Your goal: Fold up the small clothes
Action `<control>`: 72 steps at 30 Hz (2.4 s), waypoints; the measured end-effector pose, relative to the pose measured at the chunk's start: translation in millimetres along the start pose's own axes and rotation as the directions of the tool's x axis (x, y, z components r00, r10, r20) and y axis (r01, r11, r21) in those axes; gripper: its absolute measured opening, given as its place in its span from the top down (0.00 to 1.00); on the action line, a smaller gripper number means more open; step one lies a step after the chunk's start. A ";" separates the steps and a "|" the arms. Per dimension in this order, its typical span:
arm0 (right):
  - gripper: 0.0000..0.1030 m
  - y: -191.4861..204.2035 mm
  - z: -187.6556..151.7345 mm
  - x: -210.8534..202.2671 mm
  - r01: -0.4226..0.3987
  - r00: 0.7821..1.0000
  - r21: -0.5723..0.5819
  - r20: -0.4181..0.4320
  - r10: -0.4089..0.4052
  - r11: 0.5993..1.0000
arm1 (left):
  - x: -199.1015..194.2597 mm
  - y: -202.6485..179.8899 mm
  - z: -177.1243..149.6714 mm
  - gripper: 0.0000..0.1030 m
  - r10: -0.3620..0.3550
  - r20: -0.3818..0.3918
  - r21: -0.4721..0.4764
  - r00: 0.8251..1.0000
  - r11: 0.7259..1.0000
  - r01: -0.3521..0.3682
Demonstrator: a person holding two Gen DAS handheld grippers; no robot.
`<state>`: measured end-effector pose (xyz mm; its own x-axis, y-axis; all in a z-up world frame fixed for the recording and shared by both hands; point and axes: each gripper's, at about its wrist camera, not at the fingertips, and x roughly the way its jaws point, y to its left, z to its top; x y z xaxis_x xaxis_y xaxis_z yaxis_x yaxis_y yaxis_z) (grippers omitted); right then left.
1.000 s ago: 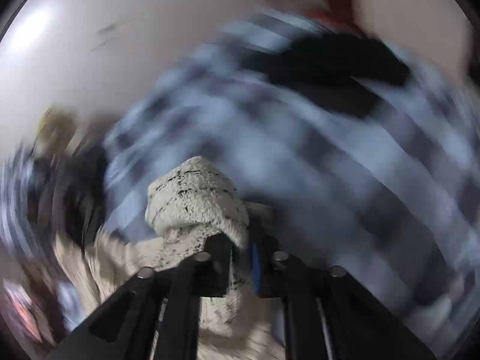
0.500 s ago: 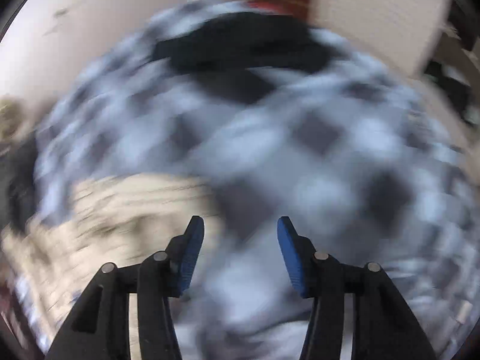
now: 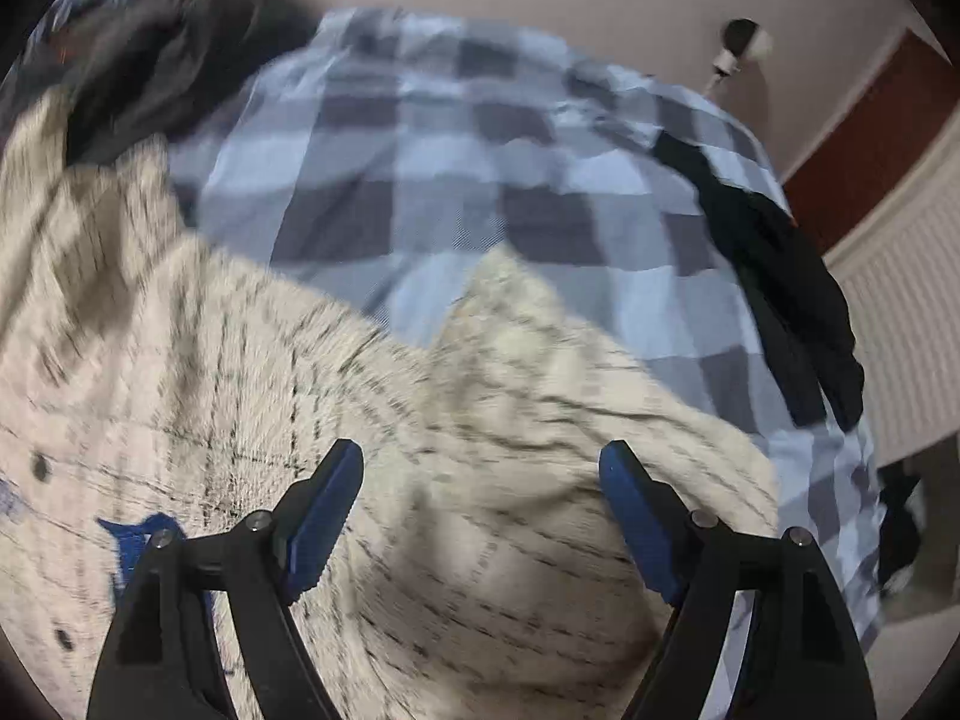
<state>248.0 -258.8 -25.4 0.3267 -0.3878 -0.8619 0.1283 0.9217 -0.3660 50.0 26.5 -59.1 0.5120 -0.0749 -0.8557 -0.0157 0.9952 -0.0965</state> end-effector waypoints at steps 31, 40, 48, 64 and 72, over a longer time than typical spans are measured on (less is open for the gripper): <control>0.96 -0.6 -13.5 -371.8 -0.490 0.766 -0.037 0.460 0.450 0.871 | -52.9 48.6 9.1 0.00 0.083 0.192 -0.169 0.978 0.984 -0.051; 0.17 66.1 -22.2 -350.8 -0.686 0.669 -0.076 0.328 0.668 0.724 | -61.8 65.0 6.9 0.00 0.058 0.209 -0.234 0.976 0.972 -0.008; 0.17 13.6 -71.1 -238.0 -0.264 0.945 -0.003 0.201 0.259 0.965 | -61.2 56.4 7.9 0.00 0.049 0.207 -0.205 0.977 0.979 -0.006; 0.17 -38.2 -145.7 -46.2 -0.107 0.983 0.061 -0.143 0.115 0.992 | -33.6 41.5 7.8 0.00 0.075 0.132 -0.146 0.988 0.988 -0.056; 0.97 -65.9 -143.9 -42.2 -0.187 0.977 0.192 -0.064 0.203 0.963 | -24.3 39.2 6.5 0.00 0.097 0.102 -0.121 0.990 0.989 -0.084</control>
<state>91.1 -304.5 -15.4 0.2853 -0.1928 -0.9388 0.2419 0.9623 -0.1241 42.6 67.7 -38.8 0.5933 0.0288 -0.8044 -0.1628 0.9830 -0.0848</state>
